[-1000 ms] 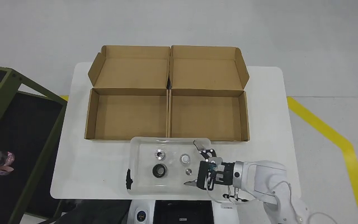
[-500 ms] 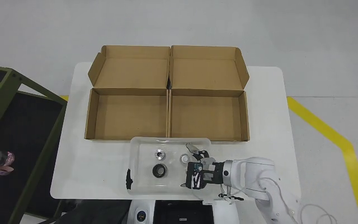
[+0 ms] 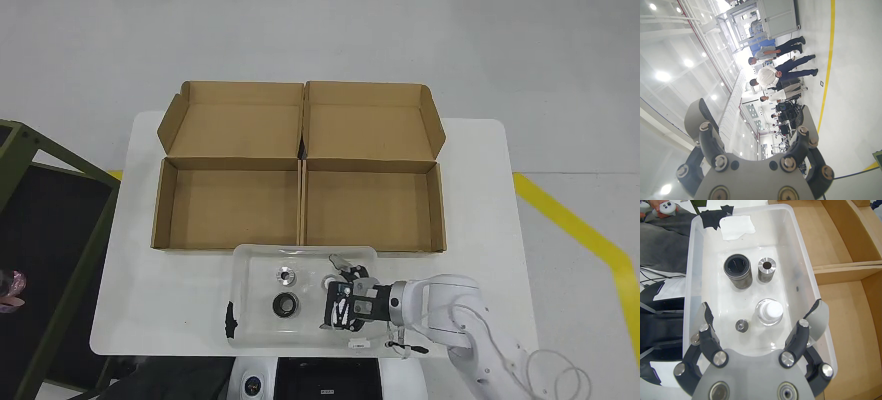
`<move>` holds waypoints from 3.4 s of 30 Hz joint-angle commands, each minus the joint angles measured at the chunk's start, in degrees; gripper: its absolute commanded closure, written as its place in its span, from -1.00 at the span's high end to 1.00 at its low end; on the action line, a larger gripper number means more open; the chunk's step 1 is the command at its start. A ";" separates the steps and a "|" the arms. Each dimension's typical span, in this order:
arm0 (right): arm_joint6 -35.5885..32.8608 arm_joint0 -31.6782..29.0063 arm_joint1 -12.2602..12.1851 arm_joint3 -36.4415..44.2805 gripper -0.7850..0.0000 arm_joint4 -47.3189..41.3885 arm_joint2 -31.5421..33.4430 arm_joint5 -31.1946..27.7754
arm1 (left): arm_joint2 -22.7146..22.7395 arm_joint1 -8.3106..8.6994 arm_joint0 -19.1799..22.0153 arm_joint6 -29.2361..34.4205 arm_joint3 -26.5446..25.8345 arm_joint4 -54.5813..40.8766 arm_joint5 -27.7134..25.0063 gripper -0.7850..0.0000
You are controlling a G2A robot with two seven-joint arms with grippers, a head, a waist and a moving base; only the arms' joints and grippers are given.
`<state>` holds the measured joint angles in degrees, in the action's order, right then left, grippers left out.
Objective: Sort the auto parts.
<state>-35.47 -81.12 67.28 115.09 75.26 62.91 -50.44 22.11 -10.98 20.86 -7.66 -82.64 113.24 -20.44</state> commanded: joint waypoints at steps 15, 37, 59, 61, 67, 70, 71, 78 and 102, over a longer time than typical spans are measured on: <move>-0.29 2.41 -0.51 -2.37 0.07 -0.06 -1.76 3.02 | 0.00 0.00 0.00 0.00 0.00 0.00 0.00 1.00; 5.71 1.95 -2.04 1.41 -1.00 -3.50 1.35 1.76 | 0.00 0.00 0.00 0.00 0.00 0.00 0.00 1.00; 15.86 5.44 -3.10 1.68 -1.00 -13.08 6.63 1.61 | 0.00 0.00 0.00 0.00 0.00 0.00 0.00 1.00; 16.22 6.27 -3.10 1.16 -1.00 -13.69 6.76 2.10 | 0.00 0.00 0.00 0.00 0.00 0.00 0.00 1.00; 17.25 8.97 -3.00 -1.24 -1.00 -15.70 6.40 3.42 | 0.00 0.00 0.00 0.00 0.00 0.00 0.00 1.00; 17.86 10.44 -2.84 -2.87 -1.00 -17.02 5.73 4.26 | 0.00 0.00 0.00 0.00 0.00 0.00 0.00 1.00; 17.91 11.06 -2.79 -3.45 -1.00 -17.17 5.55 4.49 | 0.00 0.00 0.00 0.00 0.00 0.00 0.00 1.00; 18.15 15.37 -2.36 -7.10 -1.00 -17.60 4.10 7.21 | 0.00 0.00 0.00 0.00 0.00 0.00 0.00 1.00; 18.19 28.04 0.32 -25.15 -1.00 -12.64 -5.52 15.59 | 0.00 0.00 0.00 0.00 0.00 0.00 0.00 1.00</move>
<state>-17.38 -53.34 67.52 90.38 62.33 57.63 -35.14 22.11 -10.98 20.86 -7.66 -82.64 113.24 -20.44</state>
